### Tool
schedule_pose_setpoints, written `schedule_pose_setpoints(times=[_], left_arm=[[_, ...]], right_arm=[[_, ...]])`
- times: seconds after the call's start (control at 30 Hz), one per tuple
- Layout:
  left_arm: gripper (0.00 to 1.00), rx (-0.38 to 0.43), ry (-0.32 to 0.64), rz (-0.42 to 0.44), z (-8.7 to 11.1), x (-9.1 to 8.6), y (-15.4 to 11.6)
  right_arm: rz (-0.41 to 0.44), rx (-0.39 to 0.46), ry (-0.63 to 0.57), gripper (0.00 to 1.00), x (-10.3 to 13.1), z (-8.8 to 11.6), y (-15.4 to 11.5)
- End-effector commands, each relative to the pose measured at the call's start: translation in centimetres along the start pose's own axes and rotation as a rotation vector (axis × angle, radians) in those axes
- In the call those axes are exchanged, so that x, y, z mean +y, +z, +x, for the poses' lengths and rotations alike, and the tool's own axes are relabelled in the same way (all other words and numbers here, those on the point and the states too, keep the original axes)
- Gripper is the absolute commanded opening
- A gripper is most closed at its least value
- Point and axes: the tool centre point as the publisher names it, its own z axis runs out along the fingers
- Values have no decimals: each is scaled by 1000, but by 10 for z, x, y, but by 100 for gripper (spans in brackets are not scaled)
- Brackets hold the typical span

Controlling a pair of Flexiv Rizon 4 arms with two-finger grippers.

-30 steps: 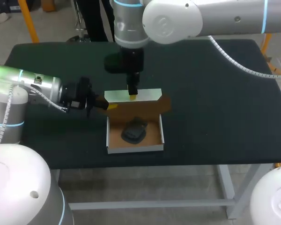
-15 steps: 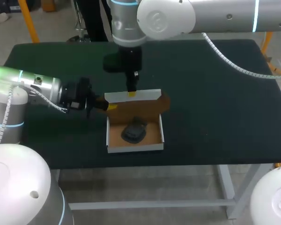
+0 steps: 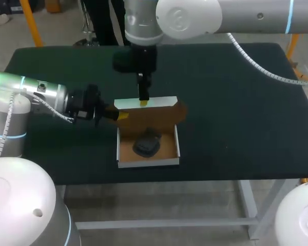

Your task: Assemble the packaging by folding the flat box into shape, placing the metal phone stand inside, and closing the box properly

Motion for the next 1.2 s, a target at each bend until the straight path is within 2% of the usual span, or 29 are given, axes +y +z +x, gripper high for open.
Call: schedule_pose_setpoints(times=[0.03, 0.2, 0.43, 0.5, 0.9, 1.03, 1.2], left_arm=[[0, 2, 0, 0, 1, 2, 1], [0, 2, 0, 0, 1, 2, 1], [0, 2, 0, 0, 1, 2, 1], [0, 2, 0, 0, 1, 2, 1], [0, 2, 0, 0, 1, 2, 1], [0, -7, 37, -37, 1, 0, 1], [0, -18, 71, -42, 4, -1, 3]], right_arm=[[-49, -58, 41, 100, -13, 10, -13], [-74, -130, 184, 100, -22, 5, -27], [-112, -185, 361, 100, -39, -1, -37], [-99, -276, 421, 100, -45, 0, -42], [-99, -276, 421, 100, -45, 0, -42], [-99, -276, 421, 100, -45, 0, -42], [-99, -276, 421, 100, -45, 0, -42]])
